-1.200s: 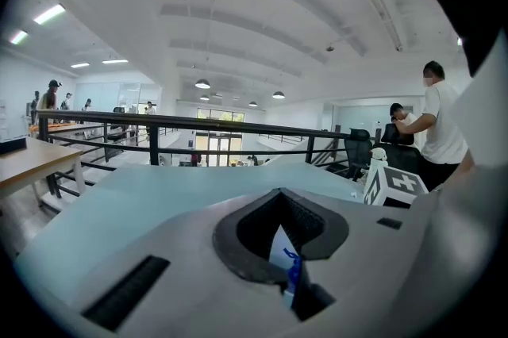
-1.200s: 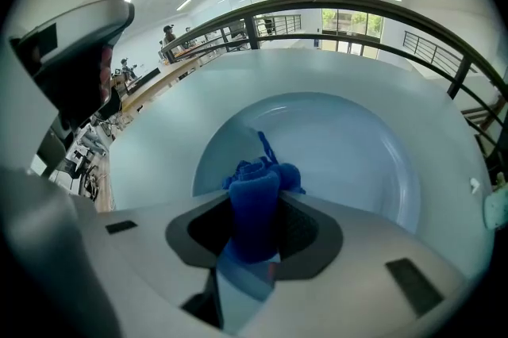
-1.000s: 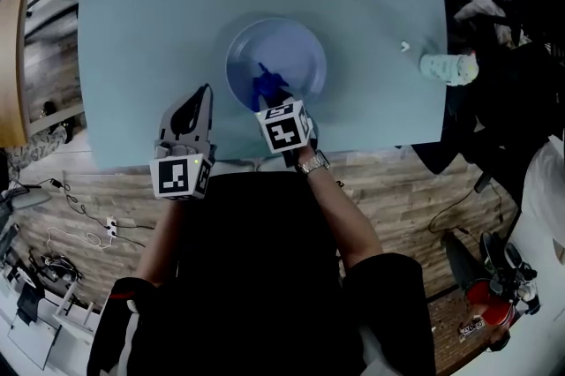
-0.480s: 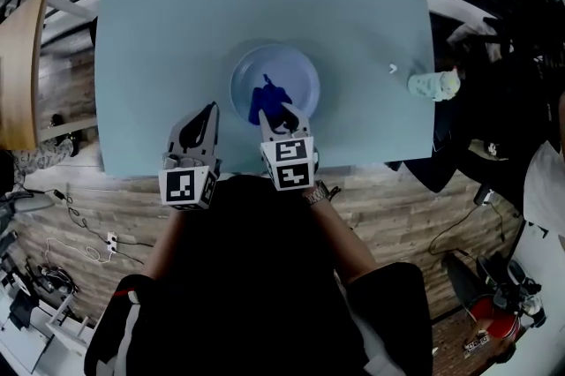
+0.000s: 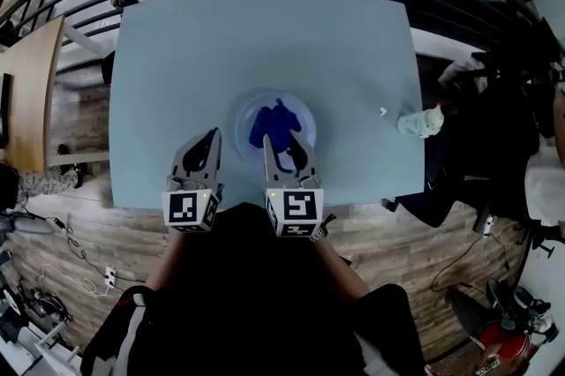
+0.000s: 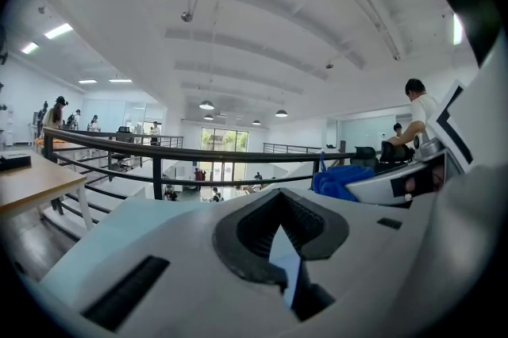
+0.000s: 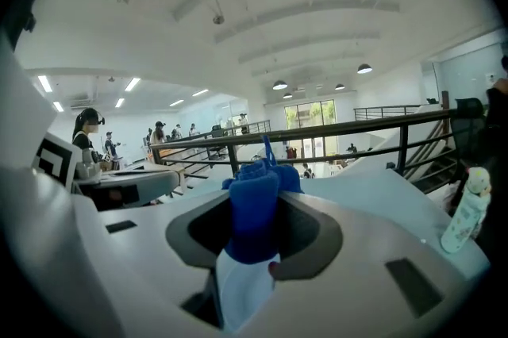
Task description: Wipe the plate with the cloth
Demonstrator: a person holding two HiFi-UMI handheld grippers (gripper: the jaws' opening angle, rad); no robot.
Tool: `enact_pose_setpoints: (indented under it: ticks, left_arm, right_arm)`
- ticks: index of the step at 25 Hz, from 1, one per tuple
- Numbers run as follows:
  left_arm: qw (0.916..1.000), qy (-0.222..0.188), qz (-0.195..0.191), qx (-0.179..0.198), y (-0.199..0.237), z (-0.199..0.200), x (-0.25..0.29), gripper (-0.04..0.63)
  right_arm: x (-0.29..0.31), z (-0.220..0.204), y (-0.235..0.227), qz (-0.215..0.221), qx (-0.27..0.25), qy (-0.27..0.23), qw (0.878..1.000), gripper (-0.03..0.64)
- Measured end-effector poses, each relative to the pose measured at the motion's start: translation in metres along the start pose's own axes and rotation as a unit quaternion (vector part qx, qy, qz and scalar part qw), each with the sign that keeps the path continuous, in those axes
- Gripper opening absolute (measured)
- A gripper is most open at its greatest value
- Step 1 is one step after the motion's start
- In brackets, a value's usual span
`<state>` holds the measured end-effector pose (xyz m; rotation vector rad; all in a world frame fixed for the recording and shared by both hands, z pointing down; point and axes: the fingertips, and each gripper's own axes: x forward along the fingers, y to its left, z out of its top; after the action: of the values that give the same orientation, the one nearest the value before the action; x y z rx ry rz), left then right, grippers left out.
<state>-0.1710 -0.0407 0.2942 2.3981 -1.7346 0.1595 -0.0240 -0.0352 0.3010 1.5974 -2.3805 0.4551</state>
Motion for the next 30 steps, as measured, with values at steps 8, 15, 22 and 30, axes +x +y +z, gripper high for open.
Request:
enact_pose_setpoints:
  ticks: [8, 15, 22, 30]
  left_arm:
    - [0.9984, -0.052, 0.023, 0.007, 0.006, 0.04, 0.007, 0.002]
    - [0.9967, -0.076, 0.021, 0.021, 0.005, 0.068, 0.001, 0.002]
    - [0.9962, -0.082, 0.023, 0.015, 0.011, 0.072, -0.006, 0.0]
    - [0.9956, -0.088, 0.031, 0.012, 0.005, 0.072, -0.013, 0.0]
  right_arm:
    - [-0.012, 0.046, -0.008, -0.013, 0.029, -0.047, 0.998, 0.12]
    - [-0.023, 0.082, 0.005, -0.006, 0.018, -0.086, 0.996, 0.12]
    - [-0.021, 0.086, 0.019, 0.001, 0.004, -0.09, 0.996, 0.12]
    - [-0.029, 0.087, 0.021, 0.015, -0.006, -0.09, 0.996, 0.12]
